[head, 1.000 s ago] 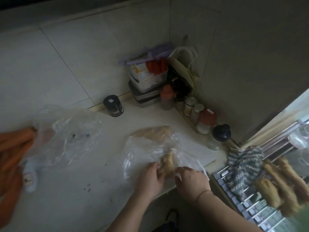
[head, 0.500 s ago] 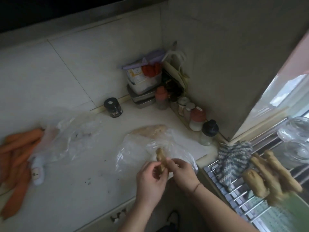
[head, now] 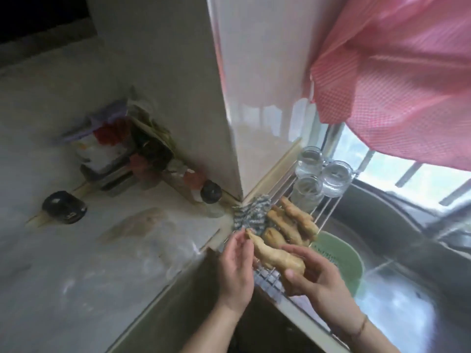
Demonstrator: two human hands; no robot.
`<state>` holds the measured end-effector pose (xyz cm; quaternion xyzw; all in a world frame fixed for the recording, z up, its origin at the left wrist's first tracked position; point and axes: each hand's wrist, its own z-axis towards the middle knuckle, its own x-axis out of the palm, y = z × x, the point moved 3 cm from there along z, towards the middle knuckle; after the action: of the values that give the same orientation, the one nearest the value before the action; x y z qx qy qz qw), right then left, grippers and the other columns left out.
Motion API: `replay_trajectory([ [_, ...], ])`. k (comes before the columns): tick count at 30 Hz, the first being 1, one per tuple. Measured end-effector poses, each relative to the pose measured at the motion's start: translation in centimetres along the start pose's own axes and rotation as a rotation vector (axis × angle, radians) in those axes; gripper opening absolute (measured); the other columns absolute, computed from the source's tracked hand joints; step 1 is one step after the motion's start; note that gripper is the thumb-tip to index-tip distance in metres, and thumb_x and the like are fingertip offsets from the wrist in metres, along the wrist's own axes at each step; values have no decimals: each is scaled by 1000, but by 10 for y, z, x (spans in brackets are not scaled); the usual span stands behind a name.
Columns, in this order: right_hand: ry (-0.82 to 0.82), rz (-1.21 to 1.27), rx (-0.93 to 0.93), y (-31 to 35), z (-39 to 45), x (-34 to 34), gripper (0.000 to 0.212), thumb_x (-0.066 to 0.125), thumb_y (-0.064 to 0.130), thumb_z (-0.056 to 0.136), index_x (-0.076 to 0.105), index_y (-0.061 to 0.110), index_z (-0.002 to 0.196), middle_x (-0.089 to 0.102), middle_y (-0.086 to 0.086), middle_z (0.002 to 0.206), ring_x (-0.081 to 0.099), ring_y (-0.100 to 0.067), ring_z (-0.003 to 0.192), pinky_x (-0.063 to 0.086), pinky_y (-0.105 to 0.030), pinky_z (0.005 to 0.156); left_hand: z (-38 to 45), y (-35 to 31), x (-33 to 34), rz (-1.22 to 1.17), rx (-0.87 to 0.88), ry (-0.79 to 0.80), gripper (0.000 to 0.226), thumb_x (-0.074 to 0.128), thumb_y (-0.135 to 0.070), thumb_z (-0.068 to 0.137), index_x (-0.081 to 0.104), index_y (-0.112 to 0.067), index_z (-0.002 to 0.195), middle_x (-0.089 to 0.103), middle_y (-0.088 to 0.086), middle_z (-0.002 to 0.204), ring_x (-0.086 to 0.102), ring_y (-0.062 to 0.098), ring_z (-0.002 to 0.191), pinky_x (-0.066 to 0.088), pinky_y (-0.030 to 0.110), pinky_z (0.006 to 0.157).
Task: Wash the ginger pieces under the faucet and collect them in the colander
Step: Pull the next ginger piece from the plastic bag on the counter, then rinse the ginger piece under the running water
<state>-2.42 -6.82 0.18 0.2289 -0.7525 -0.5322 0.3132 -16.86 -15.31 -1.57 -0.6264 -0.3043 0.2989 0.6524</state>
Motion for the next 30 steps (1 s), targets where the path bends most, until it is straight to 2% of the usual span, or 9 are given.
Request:
replay_trajectory([
  [3, -145, 82, -28, 4, -23, -49, 39, 75, -3, 75, 64, 6, 111, 64, -13, 74, 57, -23, 64, 53, -33, 58, -4, -5, 66, -45, -6, 228, 42, 56, -43, 87, 64, -11, 112, 73, 6, 100, 70, 20, 93, 56, 31, 79],
  [9, -505, 28, -66, 2, -59, -131, 34, 70, -8, 79, 67, 16, 102, 67, -13, 83, 60, -17, 67, 53, -32, 57, -23, -2, 170, -76, -85, 462, 26, 64, -31, 87, 65, -11, 103, 74, 6, 92, 70, 14, 87, 53, 22, 76],
  [13, -626, 62, -23, -1, -72, -160, 32, 71, -8, 78, 59, 11, 100, 64, -22, 88, 60, -27, 66, 55, -43, 55, -36, 8, 221, -118, -204, 540, 11, 61, -20, 89, 67, -14, 97, 72, 8, 86, 68, 21, 82, 56, 32, 76],
  [16, -655, 105, 39, -5, -76, -170, 30, 71, -2, 80, 52, 9, 101, 62, -29, 88, 57, -30, 60, 50, -37, 49, -49, 19, 247, -226, -467, 530, 17, 52, -15, 98, 64, -16, 86, 66, 4, 74, 63, 21, 74, 52, 38, 75],
  [19, -672, 169, 97, -15, -74, -177, 29, 68, 9, 86, 45, 10, 103, 62, -20, 80, 55, -26, 52, 41, -32, 44, -56, 28, 267, -300, -662, 506, 21, 45, -17, 102, 56, -9, 85, 61, 5, 65, 59, 20, 64, 51, 34, 67],
  [22, -666, 198, 113, -19, -71, -180, 28, 64, 17, 90, 38, 14, 101, 58, -11, 62, 48, -24, 45, 35, -29, 43, -56, 34, 283, -339, -738, 506, 26, 44, -19, 103, 48, -10, 79, 47, 7, 63, 49, 20, 58, 49, 31, 59],
  [24, -689, 97, 99, -22, -72, -178, 27, 63, 15, 90, 37, 18, 97, 58, -10, 60, 48, -23, 42, 35, -27, 41, -53, 38, 290, -321, -789, 465, 28, 40, -20, 105, 43, -13, 78, 41, 3, 61, 42, 15, 50, 48, 28, 50],
  [27, -757, -315, 67, -26, -74, -173, 31, 64, 21, 88, 36, 30, 94, 64, -3, 72, 55, -15, 48, 40, -24, 46, -49, 50, 297, -217, -889, 436, 34, 37, -29, 106, 40, -16, 75, 38, -2, 52, 35, 11, 42, 40, 26, 45],
  [30, -762, -569, 57, -28, -72, -174, 30, 64, 22, 87, 34, 25, 95, 64, 0, 80, 58, -18, 64, 38, -26, 53, -47, 64, 299, -139, -935, 404, 36, 37, -29, 106, 40, -16, 72, 38, -2, 47, 37, 12, 39, 37, 28, 47],
])
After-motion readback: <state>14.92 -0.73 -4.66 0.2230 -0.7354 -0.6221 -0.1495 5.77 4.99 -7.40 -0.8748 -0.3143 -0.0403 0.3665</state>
